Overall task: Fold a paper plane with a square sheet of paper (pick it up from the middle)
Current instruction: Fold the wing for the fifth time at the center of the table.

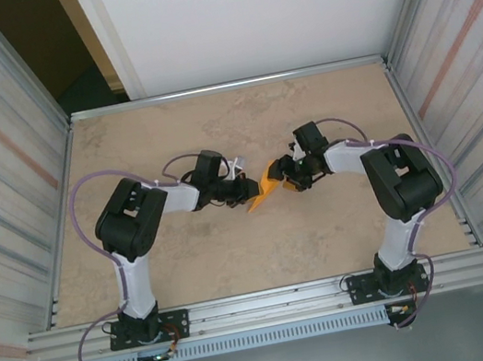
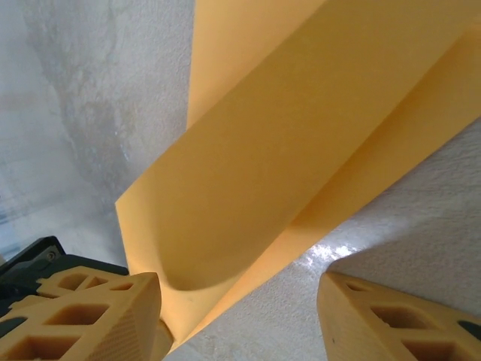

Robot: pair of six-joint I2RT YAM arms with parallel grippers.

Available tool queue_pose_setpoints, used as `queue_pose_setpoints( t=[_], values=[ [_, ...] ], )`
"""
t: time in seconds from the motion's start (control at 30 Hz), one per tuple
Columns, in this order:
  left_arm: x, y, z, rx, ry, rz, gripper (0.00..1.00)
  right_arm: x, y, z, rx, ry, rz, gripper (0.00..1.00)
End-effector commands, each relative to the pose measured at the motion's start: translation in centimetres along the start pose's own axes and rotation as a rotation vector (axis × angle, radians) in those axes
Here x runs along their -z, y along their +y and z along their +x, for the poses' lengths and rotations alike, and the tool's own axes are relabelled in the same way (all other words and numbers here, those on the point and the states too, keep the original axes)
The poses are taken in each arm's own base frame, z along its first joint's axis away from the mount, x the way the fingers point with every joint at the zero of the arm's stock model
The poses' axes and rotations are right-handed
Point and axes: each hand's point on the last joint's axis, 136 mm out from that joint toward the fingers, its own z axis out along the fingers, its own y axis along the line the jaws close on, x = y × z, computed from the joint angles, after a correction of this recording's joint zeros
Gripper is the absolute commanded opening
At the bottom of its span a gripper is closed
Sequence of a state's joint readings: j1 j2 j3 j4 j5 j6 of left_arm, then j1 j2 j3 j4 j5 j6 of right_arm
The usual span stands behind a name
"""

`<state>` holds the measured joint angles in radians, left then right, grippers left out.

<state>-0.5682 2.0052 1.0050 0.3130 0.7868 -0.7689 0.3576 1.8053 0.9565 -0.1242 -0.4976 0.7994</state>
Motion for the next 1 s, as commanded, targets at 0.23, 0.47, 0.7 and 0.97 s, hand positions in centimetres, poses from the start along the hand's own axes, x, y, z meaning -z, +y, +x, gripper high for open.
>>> queue_pose_setpoints(
  t=[0.23,0.47,0.7,0.97],
  values=[
    [0.2,1.0,0.6,0.021,0.014,-0.018,0.21,-2.5,-4.8,1.4,-0.051,0.049,0.296,0.53],
    [2.2,0.3,0.6,-0.081,-0.015,-0.102,0.32,-2.9,-5.8,1.6,-0.073,0.058,0.357,0.55],
    [2.9,1.3,1.8,-0.109,0.004,-0.161,0.37,-3.0,-6.3,1.9,-0.091,0.064,0.376,0.56],
    [2.5,1.9,2.9,-0.146,0.042,-0.225,0.41,-3.2,-6.8,2.2,-0.109,0.075,0.396,0.57]
  ],
)
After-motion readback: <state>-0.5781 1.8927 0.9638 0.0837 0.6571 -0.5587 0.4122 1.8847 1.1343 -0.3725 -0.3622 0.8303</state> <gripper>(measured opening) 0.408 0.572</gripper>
